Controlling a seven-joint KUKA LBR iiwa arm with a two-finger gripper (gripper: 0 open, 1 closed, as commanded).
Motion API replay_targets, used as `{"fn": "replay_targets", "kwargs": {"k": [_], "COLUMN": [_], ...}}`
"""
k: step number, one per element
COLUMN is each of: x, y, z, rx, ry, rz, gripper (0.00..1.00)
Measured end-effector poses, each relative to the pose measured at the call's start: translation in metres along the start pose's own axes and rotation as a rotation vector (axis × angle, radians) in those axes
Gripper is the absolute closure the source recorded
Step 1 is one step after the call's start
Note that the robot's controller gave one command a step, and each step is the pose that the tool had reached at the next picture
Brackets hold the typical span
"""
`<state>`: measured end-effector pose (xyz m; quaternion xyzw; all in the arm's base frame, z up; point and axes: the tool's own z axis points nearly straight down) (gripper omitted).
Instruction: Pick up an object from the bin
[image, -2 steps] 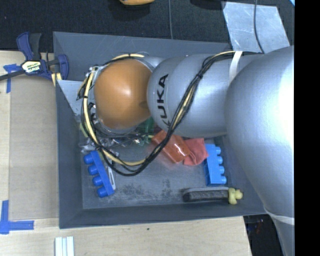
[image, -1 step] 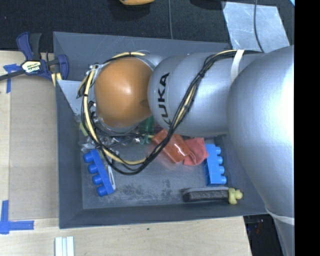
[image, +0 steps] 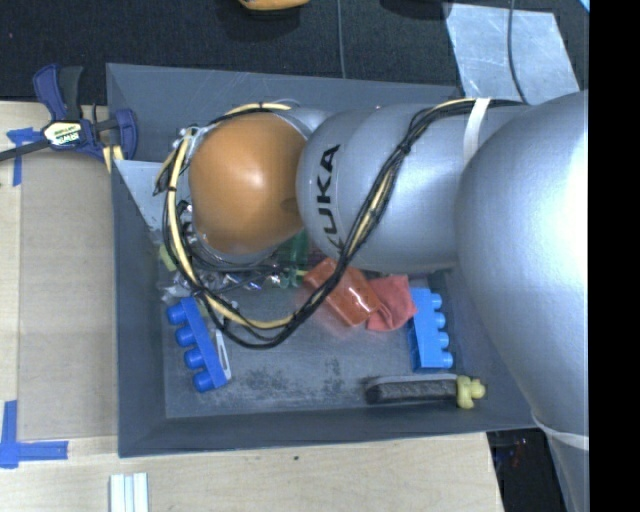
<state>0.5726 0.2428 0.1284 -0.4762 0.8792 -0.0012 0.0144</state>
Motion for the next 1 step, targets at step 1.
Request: {"fn": "replay_targets", "kwargs": {"k": [1], "x": [0.0004], "y": [0.0004], "z": [-0.0234], "rx": [-0.003], "ry": [0.004], "rz": [0.001], "gripper": [1.00]}}
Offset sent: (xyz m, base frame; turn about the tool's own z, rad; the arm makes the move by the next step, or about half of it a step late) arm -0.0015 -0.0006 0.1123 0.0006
